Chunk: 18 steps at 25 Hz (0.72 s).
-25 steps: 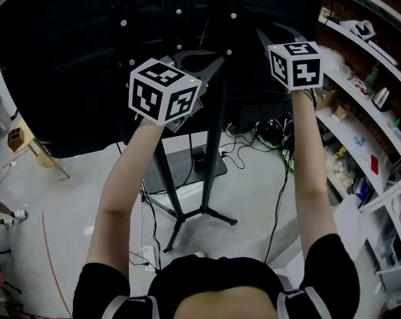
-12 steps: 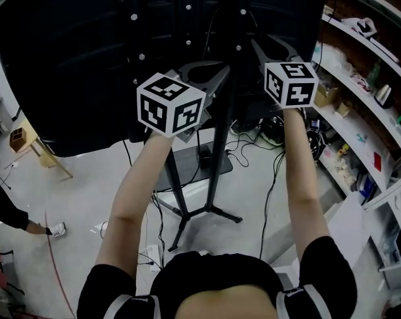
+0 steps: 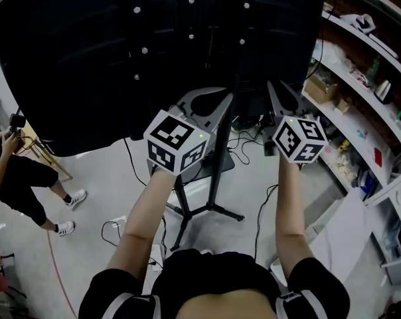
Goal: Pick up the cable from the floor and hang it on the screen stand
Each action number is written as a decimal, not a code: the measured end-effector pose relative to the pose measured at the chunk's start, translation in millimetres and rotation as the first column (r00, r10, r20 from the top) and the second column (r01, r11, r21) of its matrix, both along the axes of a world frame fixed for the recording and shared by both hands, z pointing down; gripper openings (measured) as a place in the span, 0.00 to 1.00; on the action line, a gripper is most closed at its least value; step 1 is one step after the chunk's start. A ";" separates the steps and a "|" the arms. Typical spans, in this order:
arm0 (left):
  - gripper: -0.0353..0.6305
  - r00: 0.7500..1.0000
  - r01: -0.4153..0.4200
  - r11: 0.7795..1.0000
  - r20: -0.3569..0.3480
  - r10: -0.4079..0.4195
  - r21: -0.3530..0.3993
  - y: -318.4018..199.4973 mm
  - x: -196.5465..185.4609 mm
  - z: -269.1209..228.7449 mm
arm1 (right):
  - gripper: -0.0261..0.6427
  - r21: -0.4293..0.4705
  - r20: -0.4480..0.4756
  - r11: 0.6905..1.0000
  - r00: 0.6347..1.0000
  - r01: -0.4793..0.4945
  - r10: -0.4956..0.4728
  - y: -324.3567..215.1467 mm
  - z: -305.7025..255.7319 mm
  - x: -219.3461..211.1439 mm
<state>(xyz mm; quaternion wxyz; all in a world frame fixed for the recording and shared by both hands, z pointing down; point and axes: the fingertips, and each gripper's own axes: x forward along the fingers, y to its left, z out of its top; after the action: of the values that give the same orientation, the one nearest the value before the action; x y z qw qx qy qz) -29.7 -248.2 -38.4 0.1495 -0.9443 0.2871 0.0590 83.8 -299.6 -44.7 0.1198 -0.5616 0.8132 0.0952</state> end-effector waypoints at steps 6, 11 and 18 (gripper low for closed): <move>0.06 1.000 0.015 0.998 -0.024 -0.016 -0.059 16.9 0.8 58.2 | 0.07 -0.082 0.073 0.996 0.997 0.043 -0.037 49.6 62.9 -14.8; 0.06 0.998 0.003 0.991 -0.059 -0.011 -0.135 21.4 14.0 97.0 | 0.07 -0.121 0.025 0.992 0.999 0.028 -0.026 68.9 90.8 -26.4; 0.06 0.997 0.008 0.987 -0.075 -0.021 -0.163 22.0 23.1 123.6 | 0.07 -0.134 -0.014 0.991 1.000 -0.010 0.008 73.7 111.3 -37.6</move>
<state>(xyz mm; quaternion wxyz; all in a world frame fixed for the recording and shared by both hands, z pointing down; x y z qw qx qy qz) -6.5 -226.2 85.1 0.0611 -0.9483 0.3035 0.0703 46.3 -225.9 66.6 0.0759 -0.5714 0.8159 0.0444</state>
